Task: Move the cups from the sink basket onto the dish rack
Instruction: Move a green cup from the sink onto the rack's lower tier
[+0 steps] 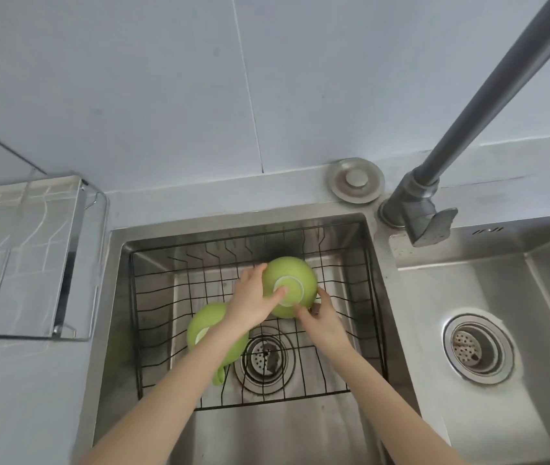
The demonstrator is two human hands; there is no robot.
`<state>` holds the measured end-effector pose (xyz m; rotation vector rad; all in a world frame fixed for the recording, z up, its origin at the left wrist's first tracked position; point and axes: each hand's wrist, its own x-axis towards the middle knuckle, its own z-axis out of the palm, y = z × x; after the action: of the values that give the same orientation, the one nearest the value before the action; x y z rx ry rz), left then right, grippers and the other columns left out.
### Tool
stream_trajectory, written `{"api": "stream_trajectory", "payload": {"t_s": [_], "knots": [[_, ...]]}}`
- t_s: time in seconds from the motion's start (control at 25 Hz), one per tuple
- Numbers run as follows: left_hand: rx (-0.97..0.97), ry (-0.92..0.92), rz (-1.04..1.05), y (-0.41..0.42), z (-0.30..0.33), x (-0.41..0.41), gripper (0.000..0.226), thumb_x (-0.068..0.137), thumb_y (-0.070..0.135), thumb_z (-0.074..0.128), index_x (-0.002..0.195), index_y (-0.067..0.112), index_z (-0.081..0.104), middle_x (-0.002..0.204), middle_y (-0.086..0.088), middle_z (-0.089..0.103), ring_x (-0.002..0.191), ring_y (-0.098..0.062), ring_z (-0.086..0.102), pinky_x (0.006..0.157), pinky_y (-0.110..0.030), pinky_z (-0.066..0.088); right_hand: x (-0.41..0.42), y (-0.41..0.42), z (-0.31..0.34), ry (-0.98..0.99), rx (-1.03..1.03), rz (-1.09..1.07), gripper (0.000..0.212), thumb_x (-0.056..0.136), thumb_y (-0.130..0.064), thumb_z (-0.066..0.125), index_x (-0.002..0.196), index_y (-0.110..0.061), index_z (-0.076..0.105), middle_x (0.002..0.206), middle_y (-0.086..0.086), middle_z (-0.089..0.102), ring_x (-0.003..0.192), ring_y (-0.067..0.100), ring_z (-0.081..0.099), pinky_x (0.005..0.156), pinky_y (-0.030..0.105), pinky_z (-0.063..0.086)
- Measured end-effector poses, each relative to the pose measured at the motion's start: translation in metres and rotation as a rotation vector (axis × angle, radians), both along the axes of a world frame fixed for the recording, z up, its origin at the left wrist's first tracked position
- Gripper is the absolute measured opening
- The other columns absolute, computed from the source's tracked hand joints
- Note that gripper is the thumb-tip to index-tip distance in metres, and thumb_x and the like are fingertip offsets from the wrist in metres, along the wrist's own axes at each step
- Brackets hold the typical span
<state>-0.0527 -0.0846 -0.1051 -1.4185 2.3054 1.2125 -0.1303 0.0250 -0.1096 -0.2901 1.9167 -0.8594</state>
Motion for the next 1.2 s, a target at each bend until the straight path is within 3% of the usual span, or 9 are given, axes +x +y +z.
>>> {"api": "stream_trajectory", "payload": {"t_s": [0.16, 0.36, 0.48, 0.56, 0.72, 0.92, 1.0, 1.08, 1.2], "knots": [[0.026, 0.029, 0.074, -0.004, -0.014, -0.006, 0.063, 0.082, 0.03, 0.062, 0.135, 0.01, 0.034, 0.14, -0.015, 0.042, 0.129, -0.03, 0.038, 0.109, -0.04, 0.032, -0.003, -0.008, -0.013, -0.065, 0.004, -0.109, 0.06, 0.087, -0.032, 0.056, 0.138, -0.014, 0.029, 0.129, 0.012, 0.057, 0.119, 0.029, 0.053, 0.106, 0.043, 0.041], [0.077, 0.04, 0.106, -0.012, -0.016, -0.007, 0.066, 0.075, 0.028, 0.07, 0.132, 0.012, 0.039, 0.136, -0.012, 0.048, 0.126, -0.03, 0.043, 0.108, -0.043, 0.035, -0.004, -0.01, -0.014, -0.069, 0.008, -0.168, 0.056, 0.088, -0.024, 0.057, 0.137, -0.012, 0.032, 0.127, 0.015, 0.057, 0.117, 0.029, 0.054, 0.101, 0.037, 0.043], [0.084, 0.078, 0.125, -0.008, -0.004, 0.001, 0.065, 0.074, 0.025, 0.072, 0.129, 0.013, 0.042, 0.131, -0.01, 0.051, 0.119, -0.026, 0.048, 0.101, -0.037, 0.041, -0.001, -0.004, 0.0, -0.044, -0.037, -0.173, 0.057, 0.087, -0.021, 0.059, 0.138, -0.013, 0.034, 0.118, 0.009, 0.058, 0.109, 0.024, 0.056, 0.098, 0.035, 0.044], [0.129, 0.126, 0.158, -0.002, 0.008, 0.012, 0.064, 0.074, 0.026, 0.072, 0.13, 0.015, 0.042, 0.128, -0.01, 0.053, 0.11, -0.023, 0.052, 0.091, -0.033, 0.045, 0.002, 0.002, 0.016, -0.011, -0.067, -0.144, 0.056, 0.087, -0.023, 0.06, 0.138, -0.015, 0.036, 0.109, 0.004, 0.054, 0.105, 0.022, 0.056, 0.095, 0.033, 0.045], [0.198, 0.213, 0.201, 0.018, 0.04, 0.041, 0.064, 0.077, 0.031, 0.069, 0.132, 0.018, 0.039, 0.123, -0.009, 0.056, 0.103, -0.02, 0.054, 0.079, -0.024, 0.045, 0.014, 0.019, 0.051, 0.09, -0.098, -0.062, 0.057, 0.085, -0.031, 0.061, 0.136, -0.021, 0.04, 0.118, 0.009, 0.058, 0.112, 0.024, 0.056, 0.1, 0.037, 0.045], [0.23, 0.297, 0.187, 0.048, 0.09, 0.099, 0.064, 0.08, 0.028, 0.066, 0.135, 0.018, 0.035, 0.11, -0.005, 0.057, 0.103, -0.02, 0.058, 0.081, -0.023, 0.047, 0.047, 0.042, 0.095, 0.174, -0.155, 0.028, 0.053, 0.084, -0.035, 0.061, 0.132, -0.02, 0.044, 0.111, 0.006, 0.062, 0.109, 0.023, 0.057, 0.096, 0.036, 0.047], [0.237, 0.338, 0.149, 0.059, 0.106, 0.125, 0.065, 0.08, 0.022, 0.067, 0.136, 0.02, 0.033, 0.106, 0.002, 0.055, 0.098, -0.012, 0.058, 0.075, -0.014, 0.045, 0.06, 0.049, 0.111, 0.19, -0.189, 0.046, 0.052, 0.085, -0.037, 0.059, 0.133, -0.021, 0.044, 0.108, 0.003, 0.06, 0.107, 0.021, 0.058, 0.089, 0.03, 0.046], [0.191, 0.346, 0.098, 0.07, 0.116, 0.15, 0.07, 0.079, 0.017, 0.068, 0.138, 0.022, 0.03, 0.102, 0.008, 0.052, 0.092, -0.002, 0.054, 0.07, -0.01, 0.041, 0.077, 0.054, 0.126, 0.213, -0.225, 0.07, 0.052, 0.086, -0.038, 0.057, 0.133, -0.021, 0.043, 0.114, 0.005, 0.059, 0.109, 0.021, 0.057, 0.089, 0.029, 0.045], [0.07, 0.383, 0.092, 0.081, 0.124, 0.181, 0.077, 0.075, 0.015, 0.072, 0.138, 0.02, 0.029, 0.102, 0.008, 0.051, 0.088, 0.001, 0.051, 0.074, -0.015, 0.042, 0.105, 0.057, 0.141, 0.238, -0.273, 0.105, 0.048, 0.088, -0.039, 0.055, 0.132, -0.023, 0.045, 0.12, 0.006, 0.056, 0.113, 0.021, 0.053, 0.087, 0.026, 0.039]]}}
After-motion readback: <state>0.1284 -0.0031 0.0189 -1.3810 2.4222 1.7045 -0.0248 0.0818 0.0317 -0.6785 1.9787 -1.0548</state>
